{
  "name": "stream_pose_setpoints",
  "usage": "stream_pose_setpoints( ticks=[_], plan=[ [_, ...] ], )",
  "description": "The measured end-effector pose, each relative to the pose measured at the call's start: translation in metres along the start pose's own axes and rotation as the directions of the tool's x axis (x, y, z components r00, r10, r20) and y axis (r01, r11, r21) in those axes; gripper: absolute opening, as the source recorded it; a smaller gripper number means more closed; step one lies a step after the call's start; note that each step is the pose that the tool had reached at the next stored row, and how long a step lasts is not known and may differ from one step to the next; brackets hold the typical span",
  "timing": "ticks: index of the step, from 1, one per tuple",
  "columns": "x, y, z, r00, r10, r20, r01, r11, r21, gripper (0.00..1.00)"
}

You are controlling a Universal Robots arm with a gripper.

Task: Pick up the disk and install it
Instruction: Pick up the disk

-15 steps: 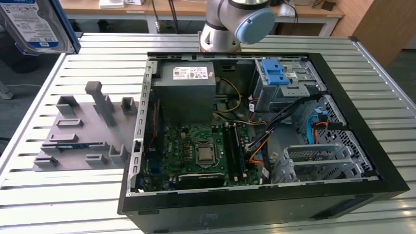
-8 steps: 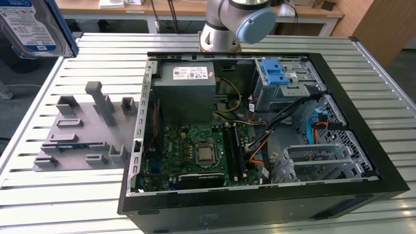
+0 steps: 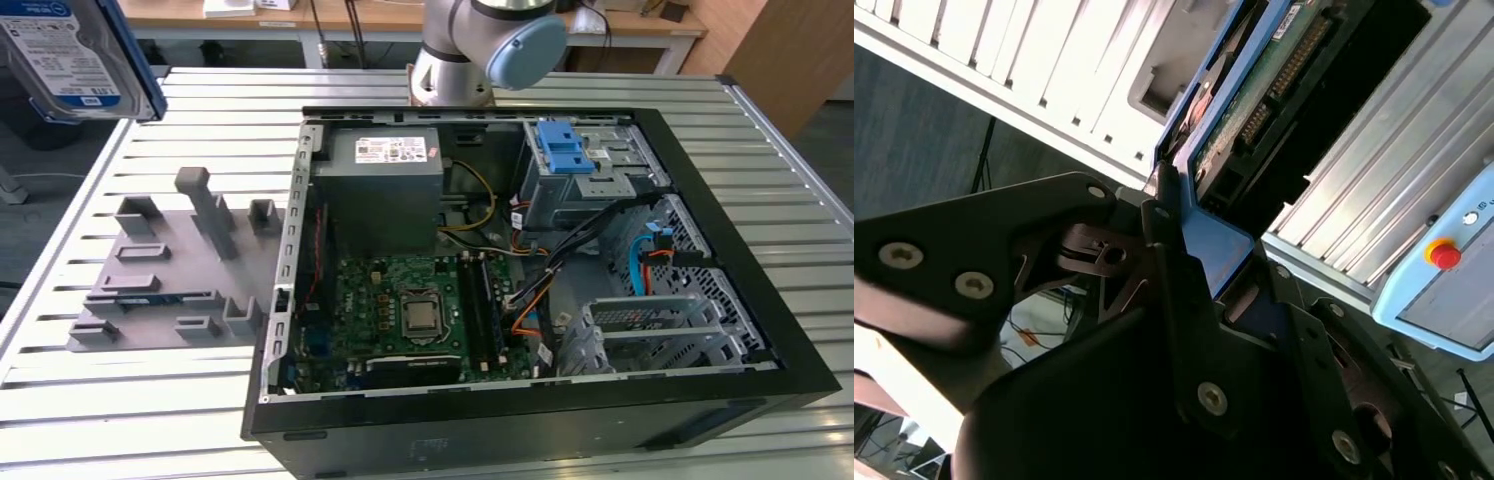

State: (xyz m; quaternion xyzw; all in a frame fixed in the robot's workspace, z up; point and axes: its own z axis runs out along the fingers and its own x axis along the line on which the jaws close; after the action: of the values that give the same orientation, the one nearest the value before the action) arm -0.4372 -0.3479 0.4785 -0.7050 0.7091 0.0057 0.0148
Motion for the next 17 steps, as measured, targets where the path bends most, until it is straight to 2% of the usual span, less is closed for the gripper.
stream_pose_setpoints(
  ticks=[13,17],
  plan=[
    [0.0204,-0.0069,-0.0005,1.0000,0.000,0.0000,0.000,1.0000,0.0000,0.36],
    [0.0251,-0.0110,-0.0006,1.0000,0.000,0.0001,0.000,1.0000,0.0001,0.36]
  ],
)
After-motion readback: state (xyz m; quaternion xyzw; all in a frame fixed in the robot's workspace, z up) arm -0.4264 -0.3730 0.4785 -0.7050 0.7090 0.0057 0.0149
